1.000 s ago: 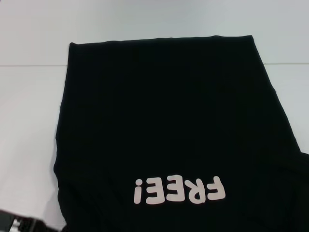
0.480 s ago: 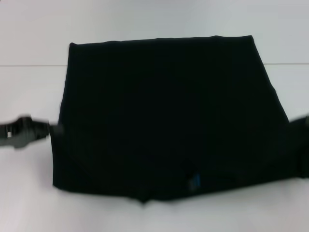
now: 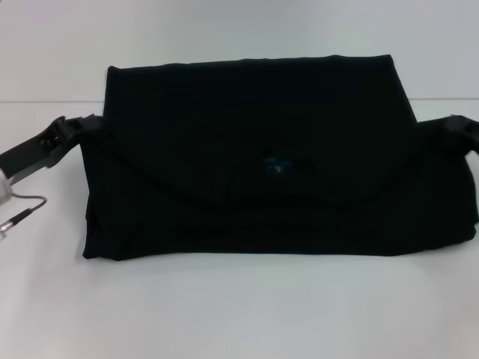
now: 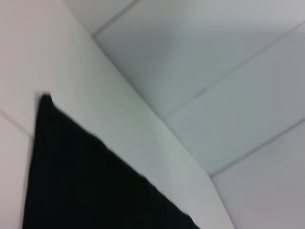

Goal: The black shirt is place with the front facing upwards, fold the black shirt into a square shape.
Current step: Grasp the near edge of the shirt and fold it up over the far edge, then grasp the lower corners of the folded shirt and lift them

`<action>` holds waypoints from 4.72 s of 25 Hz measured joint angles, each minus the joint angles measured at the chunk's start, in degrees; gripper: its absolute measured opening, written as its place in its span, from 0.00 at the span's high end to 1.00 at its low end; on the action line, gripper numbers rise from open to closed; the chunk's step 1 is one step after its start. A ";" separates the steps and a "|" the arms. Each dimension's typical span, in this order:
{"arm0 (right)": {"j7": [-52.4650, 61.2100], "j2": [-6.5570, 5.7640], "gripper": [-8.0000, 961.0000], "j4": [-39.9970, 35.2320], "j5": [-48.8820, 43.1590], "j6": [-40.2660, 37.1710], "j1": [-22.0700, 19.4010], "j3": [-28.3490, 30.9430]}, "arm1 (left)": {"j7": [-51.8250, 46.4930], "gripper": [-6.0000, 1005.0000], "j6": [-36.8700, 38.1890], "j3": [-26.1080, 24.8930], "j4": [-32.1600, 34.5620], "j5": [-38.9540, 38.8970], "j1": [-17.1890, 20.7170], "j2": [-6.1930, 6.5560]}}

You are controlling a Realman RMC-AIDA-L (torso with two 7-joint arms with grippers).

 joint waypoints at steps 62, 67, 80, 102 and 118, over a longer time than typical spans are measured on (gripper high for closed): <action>-25.99 -0.92 0.04 -2.68 -7.04 -21.68 -4.96 -19.60 | -24.41 0.07 10.29 18.77 5.81 8.37 7.92 7.44; -26.25 -0.64 0.04 -2.71 -7.12 -20.65 -5.09 -19.80 | -21.06 0.07 8.86 19.47 6.03 8.60 6.22 6.28; -25.82 -0.41 0.04 -2.73 -7.18 -19.93 -4.89 -19.56 | -20.24 0.08 4.05 25.61 5.87 10.29 4.63 5.10; -20.95 -0.79 0.04 -4.01 -6.65 -18.03 -4.59 -18.19 | -16.62 0.46 5.04 28.19 7.97 11.64 4.17 4.72; 35.08 -9.16 0.05 -25.17 -27.79 -20.72 0.16 -20.20 | -16.56 0.96 5.70 28.27 8.36 11.61 4.72 4.92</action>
